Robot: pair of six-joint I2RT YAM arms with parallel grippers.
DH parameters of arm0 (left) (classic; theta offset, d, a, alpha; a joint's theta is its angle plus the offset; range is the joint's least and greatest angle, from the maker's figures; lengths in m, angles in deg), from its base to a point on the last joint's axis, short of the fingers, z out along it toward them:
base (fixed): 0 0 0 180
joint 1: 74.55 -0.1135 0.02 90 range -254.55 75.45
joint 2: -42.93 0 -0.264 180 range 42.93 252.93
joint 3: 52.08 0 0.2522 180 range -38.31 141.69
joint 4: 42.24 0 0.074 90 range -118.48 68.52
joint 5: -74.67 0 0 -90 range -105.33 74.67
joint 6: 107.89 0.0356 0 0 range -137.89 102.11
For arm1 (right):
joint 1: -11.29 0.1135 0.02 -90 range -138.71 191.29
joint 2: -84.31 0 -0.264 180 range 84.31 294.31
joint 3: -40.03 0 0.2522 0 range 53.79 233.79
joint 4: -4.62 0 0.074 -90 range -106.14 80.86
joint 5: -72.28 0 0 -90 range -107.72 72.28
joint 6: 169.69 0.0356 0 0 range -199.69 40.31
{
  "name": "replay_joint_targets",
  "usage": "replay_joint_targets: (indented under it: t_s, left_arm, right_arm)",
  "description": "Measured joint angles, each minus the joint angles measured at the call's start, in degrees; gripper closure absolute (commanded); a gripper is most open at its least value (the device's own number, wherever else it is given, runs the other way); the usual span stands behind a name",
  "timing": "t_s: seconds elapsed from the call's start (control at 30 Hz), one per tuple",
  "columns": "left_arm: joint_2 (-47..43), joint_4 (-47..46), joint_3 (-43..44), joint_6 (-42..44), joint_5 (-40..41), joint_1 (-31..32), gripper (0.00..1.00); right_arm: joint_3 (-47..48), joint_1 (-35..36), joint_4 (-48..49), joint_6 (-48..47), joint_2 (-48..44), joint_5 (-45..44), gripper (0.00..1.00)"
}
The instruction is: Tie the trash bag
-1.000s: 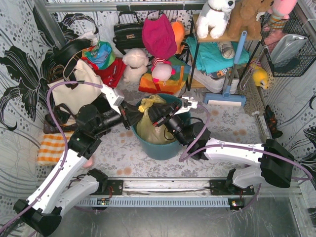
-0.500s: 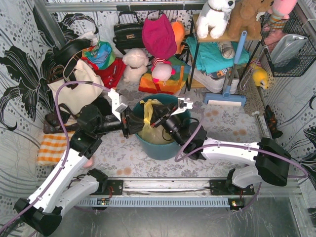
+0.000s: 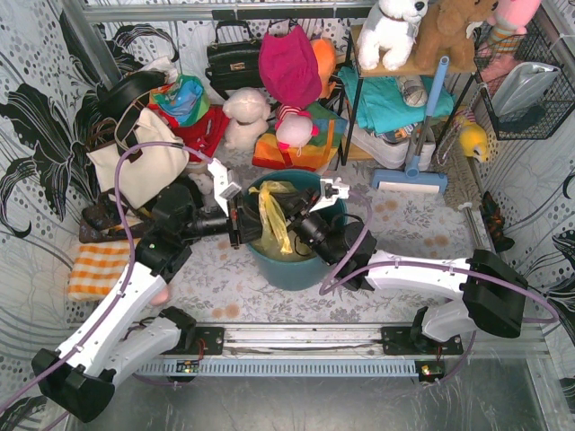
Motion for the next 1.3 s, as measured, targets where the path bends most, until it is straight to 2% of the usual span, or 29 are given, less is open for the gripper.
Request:
replay_joint_targets:
  t_s: [0.13, 0.33, 0.53, 0.83, 1.13, 1.3]
  left_arm:
    - [-0.04, 0.09, 0.0, -0.07, 2.01, 0.0, 0.67]
    - [-1.6, 2.97, 0.2, 0.72, 6.62, 0.0, 0.56]
    - [-5.46, 9.92, 4.7, 2.69, 12.94, 0.0, 0.54]
    - [-12.55, 12.37, 8.22, 1.92, 21.22, 0.0, 0.55]
    - [-9.7, 12.0, 14.27, -5.73, 32.06, 0.0, 0.54]
    - [-7.02, 12.26, 16.02, -9.31, 34.91, 0.0, 0.55]
  right_arm:
    - [0.0, -0.11, 1.16, 1.6, 0.0, 2.93, 1.0]
    - [0.0, -0.11, 3.74, 3.23, 0.0, 6.08, 1.0]
    - [0.0, -0.11, 4.92, 3.23, 0.0, 6.95, 1.0]
    - [0.0, -0.11, 5.29, 3.17, 0.0, 6.95, 1.0]
    - [0.0, -0.11, 5.27, 2.99, 0.0, 6.95, 1.0]
    - [0.0, -0.11, 5.25, 2.99, -0.02, 6.95, 1.0]
